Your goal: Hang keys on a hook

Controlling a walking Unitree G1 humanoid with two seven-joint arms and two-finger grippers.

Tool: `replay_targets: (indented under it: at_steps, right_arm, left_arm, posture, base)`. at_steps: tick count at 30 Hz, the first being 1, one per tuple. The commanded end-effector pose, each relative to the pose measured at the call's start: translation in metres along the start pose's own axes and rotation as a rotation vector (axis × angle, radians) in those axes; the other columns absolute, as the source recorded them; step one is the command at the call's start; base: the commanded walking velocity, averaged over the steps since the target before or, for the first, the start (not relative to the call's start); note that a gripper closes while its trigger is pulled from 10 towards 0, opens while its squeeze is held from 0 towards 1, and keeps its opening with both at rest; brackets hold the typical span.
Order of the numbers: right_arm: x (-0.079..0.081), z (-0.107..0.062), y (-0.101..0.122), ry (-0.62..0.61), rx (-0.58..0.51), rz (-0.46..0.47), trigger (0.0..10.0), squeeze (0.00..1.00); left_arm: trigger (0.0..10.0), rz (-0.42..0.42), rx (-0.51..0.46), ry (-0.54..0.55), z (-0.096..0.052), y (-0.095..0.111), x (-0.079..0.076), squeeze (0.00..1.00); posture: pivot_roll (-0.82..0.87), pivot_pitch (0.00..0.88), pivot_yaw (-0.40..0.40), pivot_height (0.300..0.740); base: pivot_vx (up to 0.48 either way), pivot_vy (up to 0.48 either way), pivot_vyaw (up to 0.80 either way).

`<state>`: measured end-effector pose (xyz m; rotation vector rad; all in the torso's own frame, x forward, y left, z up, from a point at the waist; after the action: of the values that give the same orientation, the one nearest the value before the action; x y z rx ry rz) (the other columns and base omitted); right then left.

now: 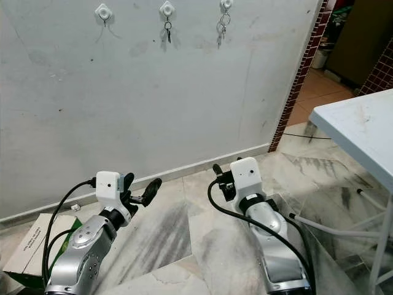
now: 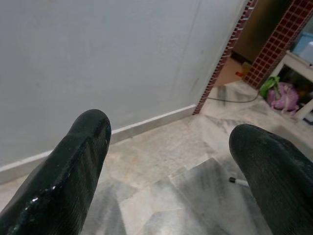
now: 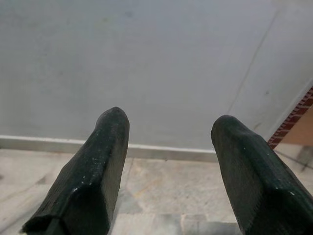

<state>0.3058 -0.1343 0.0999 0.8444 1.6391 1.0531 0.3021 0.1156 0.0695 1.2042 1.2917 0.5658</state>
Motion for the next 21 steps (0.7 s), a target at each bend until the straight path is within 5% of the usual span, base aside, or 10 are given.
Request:
replay_targets:
  at_steps: [1, 21]
  right_arm:
    - [-0.0007, -0.0015, 0.0006, -0.008, 0.003, 0.001, 10.0, 0.0]
    - [-0.0033, -0.0017, -0.0011, -0.021, 0.011, 0.0, 10.0, 0.0]
  left_arm:
    - [10.0, 0.005, 0.004, -0.015, 0.0019, 0.0014, -0.0005, 0.0]
    - [10.0, -0.005, 0.024, -0.067, -0.0006, -0.0045, -0.0091, 0.0]
  posture:
    - [-0.09, 0.0, 0.063, 0.74]
    - [-0.09, 0.0, 0.076, 0.74]
  base:
    - [0.0, 0.0, -0.77]
    - [0.024, 0.0, -0.77]
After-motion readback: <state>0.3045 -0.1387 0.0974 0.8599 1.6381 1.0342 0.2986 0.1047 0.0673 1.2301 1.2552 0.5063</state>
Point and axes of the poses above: a point about 5 cm out from each wrist's last joint towards the gripper, its own z axis pointing out of the wrist towards the gripper, its own y axis along the axis of the wrist's last joint, x = y × z, the point moved 3 cm from there along z, pointing out of the wrist towards the gripper, and after that the axes turned 11 degrees about -z, right-handed, at the moved point
